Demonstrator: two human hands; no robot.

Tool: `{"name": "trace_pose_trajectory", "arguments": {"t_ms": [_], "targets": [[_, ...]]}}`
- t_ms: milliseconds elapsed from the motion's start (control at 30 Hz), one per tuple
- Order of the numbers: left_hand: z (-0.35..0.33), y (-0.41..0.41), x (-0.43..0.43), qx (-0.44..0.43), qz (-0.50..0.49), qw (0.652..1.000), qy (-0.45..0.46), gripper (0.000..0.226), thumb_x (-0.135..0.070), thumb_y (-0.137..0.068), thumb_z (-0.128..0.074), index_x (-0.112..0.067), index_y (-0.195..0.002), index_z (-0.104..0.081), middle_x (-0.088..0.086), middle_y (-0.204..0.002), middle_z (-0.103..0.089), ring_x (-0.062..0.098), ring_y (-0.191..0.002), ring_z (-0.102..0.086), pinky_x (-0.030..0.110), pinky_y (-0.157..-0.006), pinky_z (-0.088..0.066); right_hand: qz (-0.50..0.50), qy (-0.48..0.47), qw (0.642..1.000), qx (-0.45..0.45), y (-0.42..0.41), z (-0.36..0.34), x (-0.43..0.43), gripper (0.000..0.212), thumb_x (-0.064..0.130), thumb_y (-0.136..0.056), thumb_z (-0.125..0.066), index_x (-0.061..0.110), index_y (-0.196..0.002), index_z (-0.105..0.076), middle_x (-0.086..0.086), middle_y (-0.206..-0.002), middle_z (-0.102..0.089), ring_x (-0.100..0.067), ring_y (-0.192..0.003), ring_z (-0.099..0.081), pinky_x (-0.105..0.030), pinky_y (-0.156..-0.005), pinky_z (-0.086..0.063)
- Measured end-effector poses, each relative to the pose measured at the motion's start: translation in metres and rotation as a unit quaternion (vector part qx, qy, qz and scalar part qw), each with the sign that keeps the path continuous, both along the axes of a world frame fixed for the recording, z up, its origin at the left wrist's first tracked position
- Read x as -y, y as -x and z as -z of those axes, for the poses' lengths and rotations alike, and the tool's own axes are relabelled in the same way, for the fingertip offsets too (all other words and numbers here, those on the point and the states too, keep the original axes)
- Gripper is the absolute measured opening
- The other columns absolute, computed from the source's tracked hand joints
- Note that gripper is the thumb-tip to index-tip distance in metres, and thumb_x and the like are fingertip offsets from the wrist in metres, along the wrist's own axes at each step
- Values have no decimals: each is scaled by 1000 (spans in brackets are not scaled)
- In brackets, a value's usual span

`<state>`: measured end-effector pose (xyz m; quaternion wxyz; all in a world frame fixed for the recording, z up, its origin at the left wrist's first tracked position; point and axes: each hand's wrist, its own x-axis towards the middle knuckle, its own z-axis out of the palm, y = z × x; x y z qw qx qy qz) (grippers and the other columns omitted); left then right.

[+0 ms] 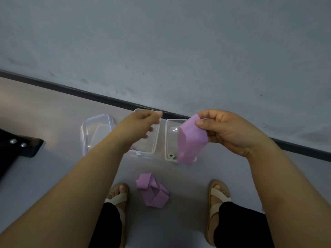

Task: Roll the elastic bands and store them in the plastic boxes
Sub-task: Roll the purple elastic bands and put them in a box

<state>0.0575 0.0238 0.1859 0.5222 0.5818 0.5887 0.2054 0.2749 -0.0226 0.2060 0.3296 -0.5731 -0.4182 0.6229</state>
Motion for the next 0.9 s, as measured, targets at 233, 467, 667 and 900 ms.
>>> {"name": "trace_pose_trajectory", "arguments": {"t_ms": [233,467,667,900], "targets": [[-3,-33,23,143,71,978,136,24,-38,-84,-62,-16,-94,-66,1,-89,-74,17,-88,-68,31,-85,-53,43,3,999,8,2,-2,-1,20,8,-85,-62,16,-102,-63,-12,-95,-68,-25,-86,-58,-35,-79,-49],[0,-50,28,140,-41,984,97,19,-33,-90,-58,-15,-89,-63,4,-85,-71,16,-72,-65,27,-71,-55,18,-176,934,311,6,1,1,25,4,-78,-70,26,-91,-66,-5,-89,-69,-15,-79,-62,-16,-69,-49],[-2,-57,26,291,-95,924,230,37,-40,-89,-57,-10,-110,-63,9,-104,-69,20,-94,-67,33,-87,-54,-7,-335,828,450,30,10,3,22,14,-85,-53,21,-91,-72,1,-80,-54,-14,-69,-50,-29,-58,-42],[-7,-52,11,385,-227,864,232,21,-11,-97,-42,-3,-101,-61,15,-89,-63,20,-67,-62,25,-55,-55,-83,-301,861,400,48,17,7,25,30,-89,-59,30,-113,-66,11,-89,-51,-5,-73,-49,-20,-66,-45]]}}
